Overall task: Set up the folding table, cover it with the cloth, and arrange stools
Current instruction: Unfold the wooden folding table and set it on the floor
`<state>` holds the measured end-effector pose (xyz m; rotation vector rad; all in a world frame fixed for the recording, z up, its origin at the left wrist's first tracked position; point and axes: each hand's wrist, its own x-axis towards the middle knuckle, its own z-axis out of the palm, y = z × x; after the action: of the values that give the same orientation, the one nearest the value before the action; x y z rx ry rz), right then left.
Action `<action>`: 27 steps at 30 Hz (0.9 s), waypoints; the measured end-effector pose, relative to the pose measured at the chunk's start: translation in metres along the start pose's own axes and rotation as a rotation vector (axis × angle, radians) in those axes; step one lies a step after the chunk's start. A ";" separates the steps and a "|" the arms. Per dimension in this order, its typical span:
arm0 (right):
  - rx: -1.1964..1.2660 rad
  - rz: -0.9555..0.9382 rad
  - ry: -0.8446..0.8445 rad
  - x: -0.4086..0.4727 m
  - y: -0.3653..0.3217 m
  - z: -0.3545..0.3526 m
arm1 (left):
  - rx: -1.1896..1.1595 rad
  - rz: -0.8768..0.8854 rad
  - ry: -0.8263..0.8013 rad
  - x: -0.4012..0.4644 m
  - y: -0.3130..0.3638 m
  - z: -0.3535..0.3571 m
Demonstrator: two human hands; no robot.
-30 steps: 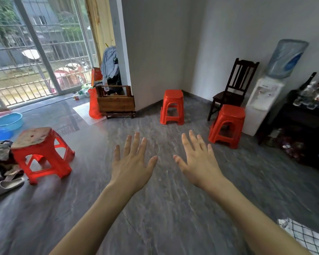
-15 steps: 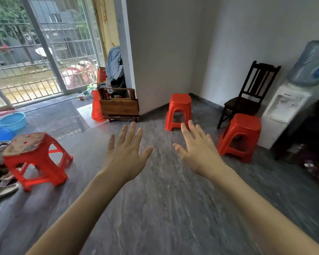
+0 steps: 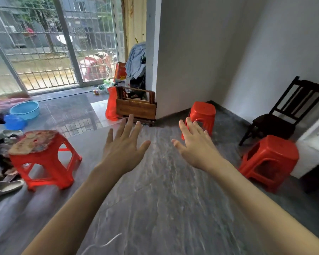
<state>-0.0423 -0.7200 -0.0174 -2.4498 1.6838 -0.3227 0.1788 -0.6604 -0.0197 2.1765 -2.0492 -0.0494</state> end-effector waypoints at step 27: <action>0.092 0.032 -0.098 0.366 0.039 0.079 | 0.008 0.185 -0.193 0.344 -0.121 0.056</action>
<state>0.0696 -1.0755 -0.0699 -2.3314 1.6292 -0.2650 0.3140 -1.0009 -0.0636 2.0476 -2.3496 -0.2385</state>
